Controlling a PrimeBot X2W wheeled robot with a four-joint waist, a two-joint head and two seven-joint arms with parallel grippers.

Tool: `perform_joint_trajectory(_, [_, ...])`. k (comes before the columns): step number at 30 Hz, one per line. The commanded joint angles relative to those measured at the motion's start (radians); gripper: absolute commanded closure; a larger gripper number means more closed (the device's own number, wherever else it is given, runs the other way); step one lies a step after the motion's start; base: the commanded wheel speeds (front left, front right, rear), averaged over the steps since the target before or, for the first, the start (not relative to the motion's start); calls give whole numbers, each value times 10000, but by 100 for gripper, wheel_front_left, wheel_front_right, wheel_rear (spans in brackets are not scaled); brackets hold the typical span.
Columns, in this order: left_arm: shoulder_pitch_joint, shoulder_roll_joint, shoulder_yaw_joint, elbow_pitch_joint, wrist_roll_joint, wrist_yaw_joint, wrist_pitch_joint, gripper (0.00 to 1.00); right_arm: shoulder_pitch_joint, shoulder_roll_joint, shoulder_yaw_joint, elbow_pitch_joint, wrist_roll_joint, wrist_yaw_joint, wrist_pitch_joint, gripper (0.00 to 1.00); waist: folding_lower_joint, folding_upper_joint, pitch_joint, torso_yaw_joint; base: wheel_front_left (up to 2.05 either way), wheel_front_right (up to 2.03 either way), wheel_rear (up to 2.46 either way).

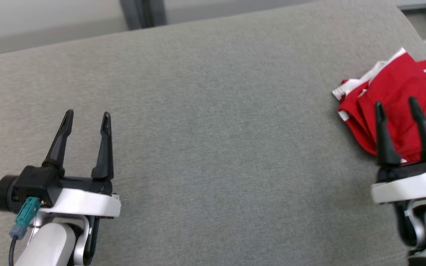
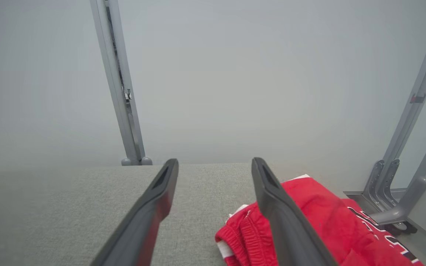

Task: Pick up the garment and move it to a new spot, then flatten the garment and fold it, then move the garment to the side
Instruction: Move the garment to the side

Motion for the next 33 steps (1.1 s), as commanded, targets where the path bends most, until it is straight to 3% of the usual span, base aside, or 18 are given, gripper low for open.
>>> perform_joint_trajectory(1, [212,19,84,83,-112,52,-51,0,305,279,21,-400,-234,-8,140,0,0,0,-559,537,0,0,0])
perform_joint_trajectory(5, [753,-8,374,267,-393,206,-142,0,913,932,289,-1145,-635,-8,453,0,0,0,-1153,1058,0,0,0])
perform_joint_trajectory(8, [1071,27,460,402,-471,255,-162,0,1250,1079,425,-1152,-734,-8,604,0,0,0,-1506,1315,0,0,0])
perform_joint_trajectory(23, [2440,242,300,557,-761,184,-49,0,2771,1360,113,-1066,-940,-6,1109,0,0,0,-2865,1830,0,0,0])
perform_joint_trajectory(33, [2639,420,210,490,-811,110,80,0,3306,1431,-131,-1321,-983,-6,1299,0,0,0,-3114,1881,0,0,0])
